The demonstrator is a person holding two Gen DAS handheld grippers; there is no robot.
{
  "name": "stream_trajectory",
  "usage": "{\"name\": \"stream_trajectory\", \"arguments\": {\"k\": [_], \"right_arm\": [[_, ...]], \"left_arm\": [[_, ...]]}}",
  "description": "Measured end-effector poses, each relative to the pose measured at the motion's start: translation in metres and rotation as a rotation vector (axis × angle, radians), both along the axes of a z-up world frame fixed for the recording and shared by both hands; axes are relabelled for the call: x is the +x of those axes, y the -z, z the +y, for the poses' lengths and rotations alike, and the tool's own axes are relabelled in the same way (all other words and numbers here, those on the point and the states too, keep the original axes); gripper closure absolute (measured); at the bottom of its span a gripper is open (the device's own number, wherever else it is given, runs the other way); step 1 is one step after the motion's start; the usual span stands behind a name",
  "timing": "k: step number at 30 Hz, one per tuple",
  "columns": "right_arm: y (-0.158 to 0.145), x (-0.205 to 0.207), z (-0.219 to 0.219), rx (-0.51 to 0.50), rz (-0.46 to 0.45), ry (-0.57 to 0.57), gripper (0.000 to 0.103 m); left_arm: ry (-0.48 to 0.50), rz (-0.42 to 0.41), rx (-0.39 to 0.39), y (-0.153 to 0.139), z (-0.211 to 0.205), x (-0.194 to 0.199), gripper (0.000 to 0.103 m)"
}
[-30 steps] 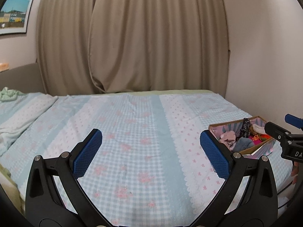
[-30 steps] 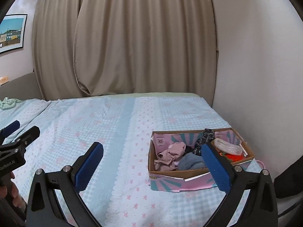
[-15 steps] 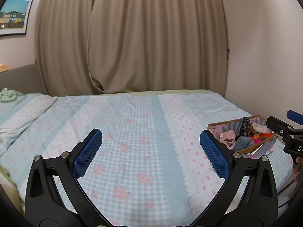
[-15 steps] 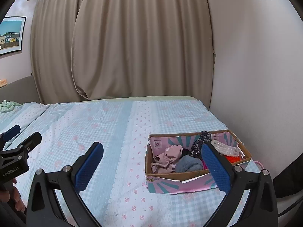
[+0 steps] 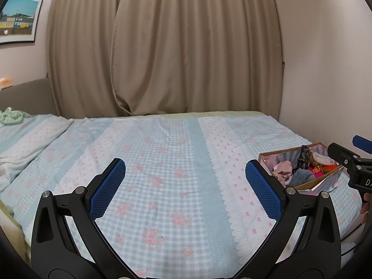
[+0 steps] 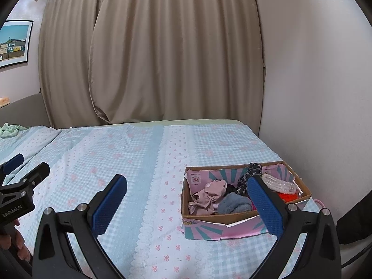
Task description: Organize soft objects
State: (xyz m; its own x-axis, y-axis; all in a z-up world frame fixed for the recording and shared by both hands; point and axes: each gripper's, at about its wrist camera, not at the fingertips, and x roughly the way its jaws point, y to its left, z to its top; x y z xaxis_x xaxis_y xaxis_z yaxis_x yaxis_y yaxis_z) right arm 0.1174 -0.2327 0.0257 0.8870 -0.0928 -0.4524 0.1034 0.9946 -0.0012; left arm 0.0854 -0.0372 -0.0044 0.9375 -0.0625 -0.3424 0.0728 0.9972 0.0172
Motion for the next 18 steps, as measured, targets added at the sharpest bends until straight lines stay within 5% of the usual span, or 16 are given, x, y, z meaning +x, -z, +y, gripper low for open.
{"name": "stream_trajectory", "arguments": {"k": [18], "right_arm": [[0.0016,0.0015,-0.0006,0.002,-0.002,-0.005,0.0]], "left_arm": [[-0.005,-0.004,0.008,-0.0015,0.0007,0.0011,0.0]]}}
